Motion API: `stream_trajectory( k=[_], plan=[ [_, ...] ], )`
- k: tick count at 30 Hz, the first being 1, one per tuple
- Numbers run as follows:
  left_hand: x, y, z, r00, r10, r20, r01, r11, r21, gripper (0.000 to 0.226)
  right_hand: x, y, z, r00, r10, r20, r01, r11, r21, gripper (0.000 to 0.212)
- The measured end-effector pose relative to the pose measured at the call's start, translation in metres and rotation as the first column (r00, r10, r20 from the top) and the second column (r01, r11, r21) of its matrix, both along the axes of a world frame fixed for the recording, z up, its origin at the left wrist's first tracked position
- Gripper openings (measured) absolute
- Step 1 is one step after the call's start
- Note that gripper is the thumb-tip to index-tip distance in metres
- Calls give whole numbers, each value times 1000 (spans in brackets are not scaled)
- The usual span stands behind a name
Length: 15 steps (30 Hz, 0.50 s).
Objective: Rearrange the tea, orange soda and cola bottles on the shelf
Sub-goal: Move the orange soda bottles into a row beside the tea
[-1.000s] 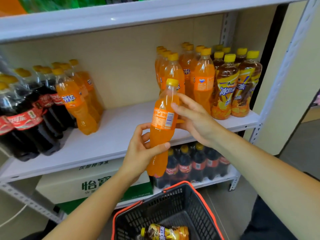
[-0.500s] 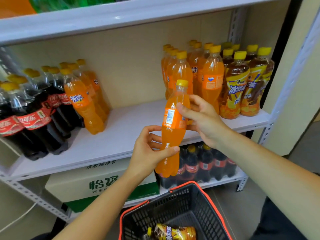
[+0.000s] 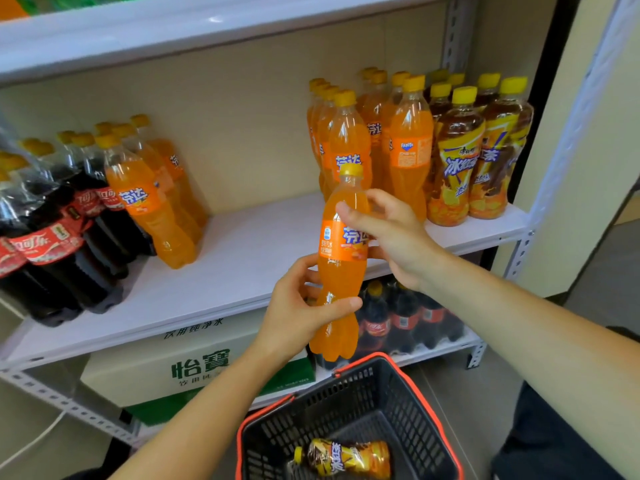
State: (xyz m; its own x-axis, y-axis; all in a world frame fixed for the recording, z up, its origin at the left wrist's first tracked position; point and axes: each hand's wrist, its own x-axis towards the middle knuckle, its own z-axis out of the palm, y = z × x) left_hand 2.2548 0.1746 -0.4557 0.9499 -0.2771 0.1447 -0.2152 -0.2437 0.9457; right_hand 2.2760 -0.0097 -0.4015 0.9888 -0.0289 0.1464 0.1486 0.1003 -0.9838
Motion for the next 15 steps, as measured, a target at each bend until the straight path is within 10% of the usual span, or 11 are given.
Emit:
stream_trajectory(
  k=[15],
  plan=[
    [15, 20, -11, 986, -35, 161, 17, 994, 112, 77, 3, -29, 10, 964, 107, 243, -53, 974, -218, 47]
  ],
)
